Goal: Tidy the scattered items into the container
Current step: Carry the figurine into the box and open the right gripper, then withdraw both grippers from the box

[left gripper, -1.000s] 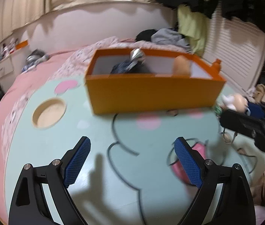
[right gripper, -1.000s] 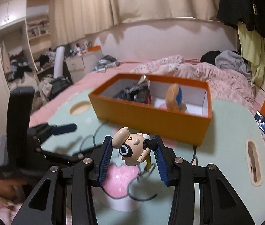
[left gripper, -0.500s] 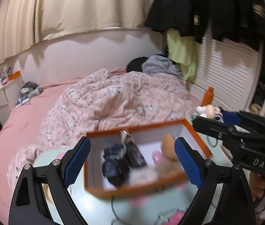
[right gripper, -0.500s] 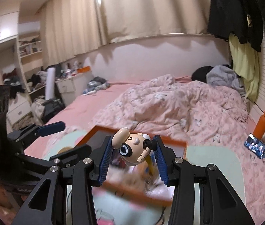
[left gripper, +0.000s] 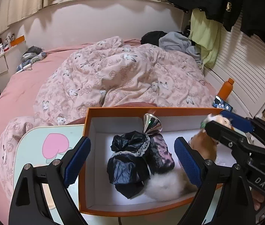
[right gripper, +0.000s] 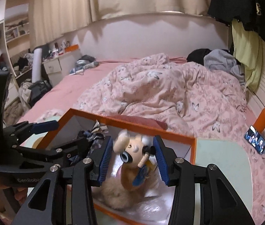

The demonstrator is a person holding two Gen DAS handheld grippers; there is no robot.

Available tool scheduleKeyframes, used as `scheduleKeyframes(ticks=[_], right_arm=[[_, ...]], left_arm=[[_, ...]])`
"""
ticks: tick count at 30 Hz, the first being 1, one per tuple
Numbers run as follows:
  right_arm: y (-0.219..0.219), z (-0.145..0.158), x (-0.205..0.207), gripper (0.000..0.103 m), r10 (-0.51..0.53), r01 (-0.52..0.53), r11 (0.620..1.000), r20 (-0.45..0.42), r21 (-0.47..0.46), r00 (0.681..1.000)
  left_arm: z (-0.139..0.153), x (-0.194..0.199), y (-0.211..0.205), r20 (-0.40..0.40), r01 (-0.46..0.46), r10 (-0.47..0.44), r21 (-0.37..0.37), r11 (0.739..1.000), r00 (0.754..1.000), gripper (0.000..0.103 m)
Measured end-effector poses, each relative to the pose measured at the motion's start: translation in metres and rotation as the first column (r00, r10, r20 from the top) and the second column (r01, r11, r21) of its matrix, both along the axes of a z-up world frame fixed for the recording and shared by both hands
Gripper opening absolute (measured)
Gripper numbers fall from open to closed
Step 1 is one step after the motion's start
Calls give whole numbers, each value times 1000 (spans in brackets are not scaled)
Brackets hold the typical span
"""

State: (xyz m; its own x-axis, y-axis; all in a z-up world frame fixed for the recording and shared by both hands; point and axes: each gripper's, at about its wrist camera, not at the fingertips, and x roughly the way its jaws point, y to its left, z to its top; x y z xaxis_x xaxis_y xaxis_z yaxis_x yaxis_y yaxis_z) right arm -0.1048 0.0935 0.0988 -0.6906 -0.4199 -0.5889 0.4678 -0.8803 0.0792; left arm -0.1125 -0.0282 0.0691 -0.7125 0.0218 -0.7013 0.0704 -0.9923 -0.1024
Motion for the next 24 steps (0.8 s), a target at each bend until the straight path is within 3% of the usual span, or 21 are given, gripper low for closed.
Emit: scheduleKeyframes(ticks=[2, 4, 7, 13, 24], right_arm=[[3, 5, 0, 65, -12, 12, 1000, -17, -8, 1000], [9, 10, 2, 70, -22, 21, 999, -29, -39, 999], [15, 13, 6, 70, -24, 23, 998, -22, -66, 999], [7, 5, 12, 70, -29, 29, 999, -28, 17, 999], [5, -1, 18, 70, -24, 25, 999, -25, 37, 999]], left_arm=[[2, 1, -3, 0, 2, -2, 19, 1000, 1000, 91], [3, 1, -5, 0, 4, -4, 22, 1000, 1000, 91], [3, 2, -4, -1, 0, 0, 8, 1000, 1000, 91], [3, 2, -1, 3, 6, -6, 3, 1000, 1000, 91], [6, 7, -4, -4, 10, -10, 12, 1000, 1000, 91]])
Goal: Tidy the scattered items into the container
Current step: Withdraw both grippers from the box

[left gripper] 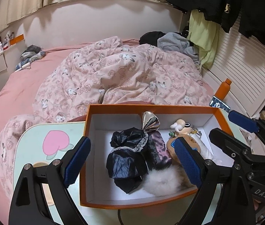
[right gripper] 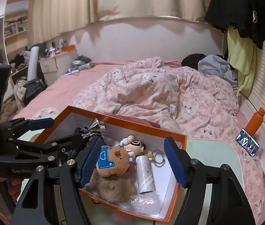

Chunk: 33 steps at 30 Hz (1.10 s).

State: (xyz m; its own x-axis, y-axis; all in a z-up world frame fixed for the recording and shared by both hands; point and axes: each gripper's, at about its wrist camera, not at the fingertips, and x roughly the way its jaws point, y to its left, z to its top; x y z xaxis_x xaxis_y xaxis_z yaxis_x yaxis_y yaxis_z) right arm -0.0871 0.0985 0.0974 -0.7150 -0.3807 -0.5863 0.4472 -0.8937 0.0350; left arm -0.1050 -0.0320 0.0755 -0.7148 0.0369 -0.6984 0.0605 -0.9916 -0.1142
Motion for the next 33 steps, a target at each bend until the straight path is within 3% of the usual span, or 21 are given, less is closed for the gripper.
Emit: scheduleKeyframes(ticks=[11, 18, 23, 28, 33], right_arm=[[9, 20, 38, 70, 16, -19, 999, -60, -43, 998], [12, 20, 63, 70, 30, -31, 999, -48, -37, 998], [14, 6, 81, 70, 35, -35, 999, -7, -20, 999], [15, -28, 93, 70, 20, -21, 1000, 35, 18, 999], [19, -76, 86, 70, -24, 15, 999, 168, 52, 985]], left_arm=[[26, 39, 8, -92, 33, -33, 1, 999, 995, 91], [26, 78, 14, -116, 36, -40, -40, 999, 992, 91], [11, 102, 18, -93, 50, -53, -28, 998, 994, 91], [-23, 113, 24, -39, 27, -29, -48, 998, 999, 91], [-63, 106, 25, 58, -16, 19, -49, 999, 998, 91]])
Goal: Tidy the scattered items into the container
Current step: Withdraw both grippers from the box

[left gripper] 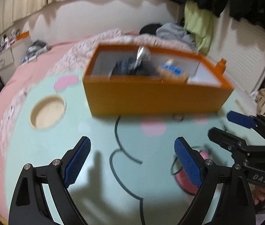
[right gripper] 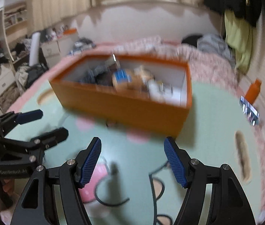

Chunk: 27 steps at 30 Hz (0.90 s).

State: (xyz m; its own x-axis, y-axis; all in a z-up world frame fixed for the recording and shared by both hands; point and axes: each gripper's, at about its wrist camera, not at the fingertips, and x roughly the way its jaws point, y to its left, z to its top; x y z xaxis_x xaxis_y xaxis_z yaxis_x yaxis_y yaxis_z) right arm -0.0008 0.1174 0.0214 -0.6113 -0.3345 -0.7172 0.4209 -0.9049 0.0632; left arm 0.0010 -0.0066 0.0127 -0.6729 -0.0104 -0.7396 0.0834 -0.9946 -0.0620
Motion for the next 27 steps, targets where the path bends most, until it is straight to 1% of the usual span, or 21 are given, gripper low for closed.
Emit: scheduleKeyframes(ticks=[1, 3, 4, 5, 7, 8, 9, 11, 27], right_arm=[[1, -5, -1, 70, -13, 13, 1000, 19, 1, 1000], [4, -8, 0, 72, -35, 35, 999, 10, 5, 999], [4, -9, 0, 77, -39, 39, 999, 10, 12, 999], [3, -10, 0, 88, -41, 40, 999, 10, 22, 999], [-3, -16, -1, 103, -36, 34, 997, 24, 72, 999], [-3, -17, 0, 103, -31, 30, 997, 22, 73, 999], [-3, -17, -1, 103, -31, 29, 997, 21, 71, 999], [-3, -17, 0, 103, -31, 30, 997, 18, 76, 999], [-5, -18, 1, 103, -31, 30, 997, 18, 75, 999]], left_arm=[[-4, 0, 0, 3, -3, 3, -4, 1000, 1000, 91], [-5, 3, 3, 4, -12, 12, -35, 999, 1000, 91], [-4, 3, 5, 6, -15, 15, -43, 999, 1000, 91], [-4, 3, 8, 12, -16, 17, -57, 998, 1000, 91], [-4, 3, 13, 18, -16, 17, -83, 996, 1000, 94], [-4, 3, 14, 19, -21, 22, -82, 996, 1000, 96], [-4, 3, 12, 27, -37, 39, -80, 996, 999, 103], [-6, 3, 8, 28, -53, 55, -72, 996, 998, 103], [-10, 3, 9, 24, -49, 51, -75, 996, 998, 103]])
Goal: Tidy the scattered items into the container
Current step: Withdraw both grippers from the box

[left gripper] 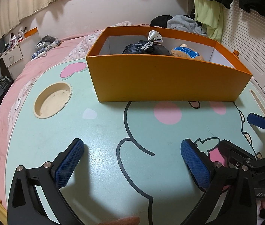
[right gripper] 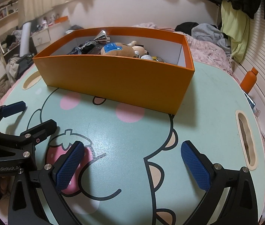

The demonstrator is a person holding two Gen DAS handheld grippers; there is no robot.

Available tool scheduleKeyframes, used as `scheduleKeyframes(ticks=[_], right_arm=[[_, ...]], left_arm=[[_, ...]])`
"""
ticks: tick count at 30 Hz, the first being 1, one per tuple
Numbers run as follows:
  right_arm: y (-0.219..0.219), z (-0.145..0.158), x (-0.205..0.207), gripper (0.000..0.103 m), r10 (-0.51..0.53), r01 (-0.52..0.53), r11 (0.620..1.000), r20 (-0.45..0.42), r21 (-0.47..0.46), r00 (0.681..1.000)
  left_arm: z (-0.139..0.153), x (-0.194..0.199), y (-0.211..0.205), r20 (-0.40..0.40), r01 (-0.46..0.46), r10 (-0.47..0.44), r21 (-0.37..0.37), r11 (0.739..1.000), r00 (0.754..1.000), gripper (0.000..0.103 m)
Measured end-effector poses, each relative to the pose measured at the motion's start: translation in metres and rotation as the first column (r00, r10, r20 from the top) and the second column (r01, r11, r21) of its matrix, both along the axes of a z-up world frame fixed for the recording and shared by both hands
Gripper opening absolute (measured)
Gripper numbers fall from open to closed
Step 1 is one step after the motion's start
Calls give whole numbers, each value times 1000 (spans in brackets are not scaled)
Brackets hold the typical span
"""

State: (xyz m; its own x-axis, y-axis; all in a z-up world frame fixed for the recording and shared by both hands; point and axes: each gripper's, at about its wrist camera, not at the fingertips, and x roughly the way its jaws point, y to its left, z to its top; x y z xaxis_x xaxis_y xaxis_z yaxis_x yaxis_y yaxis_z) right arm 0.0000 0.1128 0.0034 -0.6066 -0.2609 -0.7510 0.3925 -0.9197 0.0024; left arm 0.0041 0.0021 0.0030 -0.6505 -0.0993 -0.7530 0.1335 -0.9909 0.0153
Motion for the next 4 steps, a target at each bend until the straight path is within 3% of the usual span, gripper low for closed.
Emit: scheduleKeyframes(ticks=[4], right_arm=[[0, 0, 0, 103, 0, 0, 1000, -1, 1, 1000]], left_arm=[[0, -1, -1, -1, 0, 0, 1, 1000, 1000, 103]])
